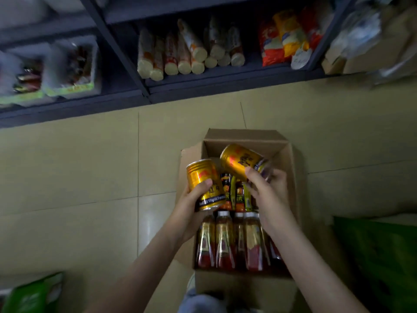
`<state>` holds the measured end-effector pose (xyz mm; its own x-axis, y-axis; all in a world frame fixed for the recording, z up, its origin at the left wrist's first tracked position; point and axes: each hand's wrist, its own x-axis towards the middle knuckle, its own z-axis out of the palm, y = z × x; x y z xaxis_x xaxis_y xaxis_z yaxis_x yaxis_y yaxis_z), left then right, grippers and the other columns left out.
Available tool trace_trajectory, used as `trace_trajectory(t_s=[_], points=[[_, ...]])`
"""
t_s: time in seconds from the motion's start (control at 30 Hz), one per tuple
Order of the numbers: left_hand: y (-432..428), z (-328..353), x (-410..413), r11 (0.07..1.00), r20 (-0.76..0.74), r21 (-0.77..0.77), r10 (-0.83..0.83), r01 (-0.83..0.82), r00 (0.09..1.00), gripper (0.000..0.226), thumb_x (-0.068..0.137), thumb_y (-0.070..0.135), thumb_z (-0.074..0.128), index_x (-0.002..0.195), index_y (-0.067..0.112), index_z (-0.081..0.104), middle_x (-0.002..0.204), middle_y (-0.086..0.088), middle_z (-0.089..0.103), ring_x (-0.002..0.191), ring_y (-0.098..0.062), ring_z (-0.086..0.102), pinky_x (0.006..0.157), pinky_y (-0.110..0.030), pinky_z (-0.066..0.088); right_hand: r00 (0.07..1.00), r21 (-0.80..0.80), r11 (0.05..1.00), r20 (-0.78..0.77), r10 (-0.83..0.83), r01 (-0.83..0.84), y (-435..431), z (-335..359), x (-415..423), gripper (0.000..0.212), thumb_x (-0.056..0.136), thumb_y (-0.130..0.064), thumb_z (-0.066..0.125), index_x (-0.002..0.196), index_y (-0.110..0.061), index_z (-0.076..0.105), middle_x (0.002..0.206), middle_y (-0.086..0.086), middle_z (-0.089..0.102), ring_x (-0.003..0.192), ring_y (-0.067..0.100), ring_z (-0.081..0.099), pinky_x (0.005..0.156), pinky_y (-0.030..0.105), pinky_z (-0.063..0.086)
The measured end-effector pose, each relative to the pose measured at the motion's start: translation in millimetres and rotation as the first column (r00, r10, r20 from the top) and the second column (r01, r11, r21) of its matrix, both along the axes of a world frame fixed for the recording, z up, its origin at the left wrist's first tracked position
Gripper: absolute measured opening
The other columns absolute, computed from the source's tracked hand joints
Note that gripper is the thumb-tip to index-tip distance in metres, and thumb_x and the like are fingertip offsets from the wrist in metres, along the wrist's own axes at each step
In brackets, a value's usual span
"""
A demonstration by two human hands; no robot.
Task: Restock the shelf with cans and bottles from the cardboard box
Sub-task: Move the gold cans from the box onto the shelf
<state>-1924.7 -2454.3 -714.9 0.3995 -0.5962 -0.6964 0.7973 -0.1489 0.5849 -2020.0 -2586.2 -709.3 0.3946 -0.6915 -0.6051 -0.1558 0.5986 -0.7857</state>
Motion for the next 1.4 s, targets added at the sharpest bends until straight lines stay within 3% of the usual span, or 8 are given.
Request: trace_trajectory(t_s=[0.17,0.33,0.53,0.67,0.9,1.1,1.27,1.4], points=[[8,167,-23,0.994,-0.009,-0.055,-0.092,0.091,0.996,0.090,0.049,0.040,0.090,0.123,0.003,0.057,0.113,-0.019,0.067,0.099,-0.028,0.068,0.076,-0.032,0.056,0.967,0.311,0.950,0.248,-0.064,-0.017,15,172,-56,0.062,0.067,-0.017,0.071,0.123,-0.009,0.046,0.119,0.015,0.062,0.085,0.019,0.072,0.081,0.037,0.051],[7,324,-63,0.972,0.004,-0.156,-0.175,0.174,0.985,0.085,0.032,0.031,0.094,0.107,0.005,0.063,0.095,-0.013,0.073,0.082,-0.023,0.072,0.065,-0.030,0.058,0.943,0.161,0.949,0.244,0.229,-0.272,26,316,-115,0.105,0.045,-0.044,0.088,0.135,-0.009,0.045,0.120,0.015,0.065,0.099,0.027,0.066,0.089,0.044,0.048],[1,426,-107,0.898,0.151,-0.201,-0.366,0.391,0.918,0.124,0.028,0.044,0.096,0.134,0.004,0.047,0.112,-0.016,0.069,0.093,-0.026,0.070,0.070,-0.031,0.057,0.932,-0.108,0.952,0.201,0.301,-0.285,39,439,-187,0.100,0.041,-0.051,0.090,0.127,-0.016,0.052,0.118,0.010,0.068,0.106,0.028,0.065,0.088,0.036,0.052],[-3,473,-138,0.757,0.238,-0.254,-0.554,0.601,0.798,0.117,0.028,0.050,0.093,0.130,0.009,0.051,0.106,-0.011,0.072,0.088,-0.022,0.071,0.063,-0.026,0.056,0.977,-0.256,0.960,0.147,0.156,-0.115,63,483,-230,0.071,0.064,-0.029,0.081,0.128,-0.022,0.051,0.113,0.001,0.071,0.105,0.020,0.067,0.093,0.036,0.048],[0,535,-206,0.534,0.433,-0.367,-0.626,0.762,0.648,0.100,0.041,0.052,0.091,0.125,0.012,0.054,0.122,-0.013,0.066,0.114,-0.029,0.061,0.095,-0.038,0.051,0.985,-0.437,0.885,0.133,-0.111,0.159,121,544,-296,0.072,0.067,-0.037,0.078,0.131,-0.026,0.049,0.117,-0.001,0.069,0.106,0.019,0.066,0.094,0.038,0.049],[10,592,-272,0.393,0.561,-0.428,-0.590,0.814,0.581,0.108,0.042,0.049,0.092,0.133,0.013,0.047,0.119,-0.012,0.067,0.104,-0.028,0.066,0.077,-0.034,0.057,0.955,-0.574,0.764,0.151,-0.257,0.296,167,607,-360,0.062,0.069,-0.032,0.076,0.125,-0.021,0.053,0.115,0.003,0.069,0.104,0.020,0.067,0.088,0.034,0.052],[31,645,-330,0.227,0.676,-0.465,-0.533,0.856,0.508,0.047,0.072,0.023,0.070,0.117,0.017,0.056,0.103,-0.006,0.072,0.092,-0.023,0.070,0.070,-0.032,0.056,0.926,-0.737,0.599,0.098,-0.364,0.313,212,658,-421,0.049,0.077,-0.024,0.075,0.122,-0.020,0.055,0.110,-0.001,0.070,0.100,0.013,0.067,0.084,0.025,0.053],[61,686,-393,0.135,0.721,-0.511,-0.471,0.849,0.508,0.063,0.064,0.032,0.079,0.120,0.012,0.056,0.100,-0.006,0.074,0.089,-0.023,0.071,0.069,-0.032,0.056,0.913,-0.837,0.471,0.078,-0.401,0.278,258,697,-481,0.054,0.068,-0.040,0.075,0.117,-0.028,0.056,0.103,-0.010,0.071,0.094,0.003,0.067,0.080,0.019,0.053]])
